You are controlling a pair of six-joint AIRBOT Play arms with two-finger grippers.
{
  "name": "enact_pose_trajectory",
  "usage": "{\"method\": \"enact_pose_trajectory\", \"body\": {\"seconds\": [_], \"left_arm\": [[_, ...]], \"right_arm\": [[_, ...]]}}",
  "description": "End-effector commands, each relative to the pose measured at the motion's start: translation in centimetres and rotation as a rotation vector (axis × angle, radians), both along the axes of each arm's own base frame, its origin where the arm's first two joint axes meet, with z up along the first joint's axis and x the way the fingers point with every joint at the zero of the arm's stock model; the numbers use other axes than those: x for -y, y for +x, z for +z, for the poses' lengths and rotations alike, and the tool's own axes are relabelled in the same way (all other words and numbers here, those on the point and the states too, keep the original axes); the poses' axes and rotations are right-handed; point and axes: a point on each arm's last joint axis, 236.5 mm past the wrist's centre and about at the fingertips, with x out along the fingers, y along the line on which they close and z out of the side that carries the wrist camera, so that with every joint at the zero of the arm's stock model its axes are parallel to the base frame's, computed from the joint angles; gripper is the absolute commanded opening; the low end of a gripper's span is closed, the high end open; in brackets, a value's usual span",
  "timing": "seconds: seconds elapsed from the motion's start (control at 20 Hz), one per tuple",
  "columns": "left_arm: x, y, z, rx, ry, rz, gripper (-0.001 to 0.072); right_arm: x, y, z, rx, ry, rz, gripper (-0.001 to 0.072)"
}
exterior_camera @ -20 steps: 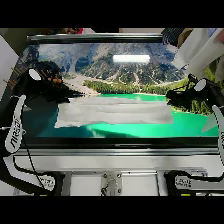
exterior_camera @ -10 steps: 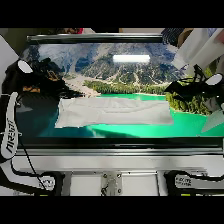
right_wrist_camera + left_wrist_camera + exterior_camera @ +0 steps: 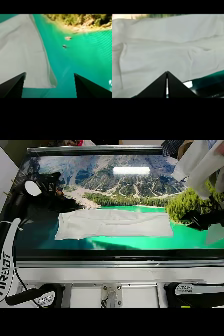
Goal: Fold the clothes and pants, and hang the long-sleeved shirts on hangers.
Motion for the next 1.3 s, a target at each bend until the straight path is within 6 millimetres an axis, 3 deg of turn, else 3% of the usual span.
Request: {"method": "enact_pose_trajectory", "body": {"seconds": [0.0,0.15,0.3,0.55,0.65,0.8,0.85,0.9,0.95,1.1,1.25], "left_arm": [[3.6,-1.7,-1.6,-0.001,-0.005,-0.048,0.0008],[6.3,-2.3,-2.1,0.020,-0.008,-0.097,0.0008],[8.2,-2.2,-1.8,0.053,-0.021,-0.112,0.0008],[9.1,-1.8,-1.4,0.080,-0.033,-0.105,0.0009],[9.1,-1.9,-1.5,0.076,-0.032,-0.107,0.0008],[9.1,-1.9,-1.5,0.076,-0.032,-0.107,0.0009],[9.1,-1.8,-1.4,0.079,-0.033,-0.105,0.0008],[9.1,-1.7,-1.5,0.083,-0.034,-0.103,0.0009],[9.1,-1.5,-1.5,0.089,-0.034,-0.099,0.0009],[9.5,-1.0,-2.8,0.050,-0.041,-0.084,0.0008],[11.9,0.6,-4.2,0.023,-0.061,-0.114,0.0008]], "right_arm": [[-0.4,-1.0,-3.1,-0.035,0.087,0.030,0.0655],[-2.6,0.6,-4.3,-0.003,0.213,0.019,0.0653],[-4.8,0.7,-6.0,-0.043,0.258,0.050,0.0653],[-9.2,1.7,-7.3,-0.060,0.242,0.148,0.0647],[-10.6,2.3,-7.2,-0.050,0.239,0.171,0.0494],[-11.8,2.1,-7.1,-0.056,0.244,0.203,0.0427],[-11.9,2.0,-6.9,-0.059,0.246,0.211,0.0276],[-12.0,1.9,-6.7,-0.059,0.248,0.217,0.0060],[-11.9,1.9,-6.3,-0.053,0.245,0.220,0.0011],[-10.9,2.4,-3.8,-0.011,0.169,0.248,0.0009],[-8.9,3.1,0.8,0.009,0.056,0.255,0.0009]]}}
